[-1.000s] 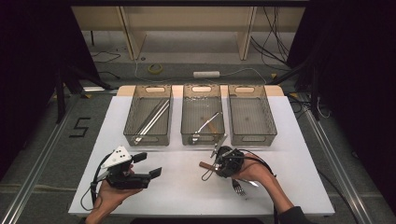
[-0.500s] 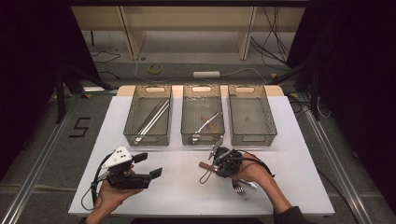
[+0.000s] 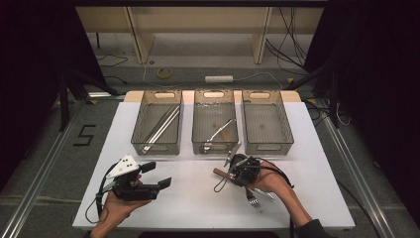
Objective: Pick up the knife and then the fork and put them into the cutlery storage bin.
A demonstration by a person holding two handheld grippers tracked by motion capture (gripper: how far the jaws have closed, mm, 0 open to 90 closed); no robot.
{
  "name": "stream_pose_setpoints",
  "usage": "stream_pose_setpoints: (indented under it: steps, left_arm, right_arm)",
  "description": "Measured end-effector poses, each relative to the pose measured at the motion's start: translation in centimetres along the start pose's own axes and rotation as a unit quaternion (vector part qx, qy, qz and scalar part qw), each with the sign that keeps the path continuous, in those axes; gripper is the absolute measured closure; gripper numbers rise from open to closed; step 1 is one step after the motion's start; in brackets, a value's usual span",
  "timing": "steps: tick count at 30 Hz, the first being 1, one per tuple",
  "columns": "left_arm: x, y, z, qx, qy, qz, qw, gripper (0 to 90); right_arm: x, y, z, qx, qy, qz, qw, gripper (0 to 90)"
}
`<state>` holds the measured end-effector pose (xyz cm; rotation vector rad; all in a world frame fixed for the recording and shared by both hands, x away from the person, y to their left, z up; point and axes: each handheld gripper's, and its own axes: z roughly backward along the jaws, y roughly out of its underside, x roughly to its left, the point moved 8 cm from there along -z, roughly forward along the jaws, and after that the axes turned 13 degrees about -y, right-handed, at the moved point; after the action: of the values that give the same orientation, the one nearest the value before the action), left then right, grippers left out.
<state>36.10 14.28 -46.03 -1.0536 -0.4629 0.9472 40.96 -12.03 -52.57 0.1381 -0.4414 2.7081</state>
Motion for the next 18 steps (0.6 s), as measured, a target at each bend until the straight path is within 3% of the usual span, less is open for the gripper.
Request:
stream_pose_setpoints:
  steps: [7, 11, 18]
  left_arm:
    - [0.2, 0.0, 0.0, -0.001, -0.003, 0.002, 1.0000, 17.5]
    - [0.3, -0.1, 0.1, -0.004, -0.003, 0.006, 1.0000, 17.5]
    - [0.4, -0.2, 0.2, -0.007, -0.004, 0.010, 0.9999, 17.5]
  right_arm:
    - [-0.4, 0.1, 1.1, -0.023, 0.010, -0.014, 0.9996, 77.4]
    - [-0.5, 0.0, 2.4, -0.051, 0.009, -0.022, 0.9984, 77.4]
    - [-1.3, -0.2, 4.7, -0.114, -0.005, -0.049, 0.9922, 77.5]
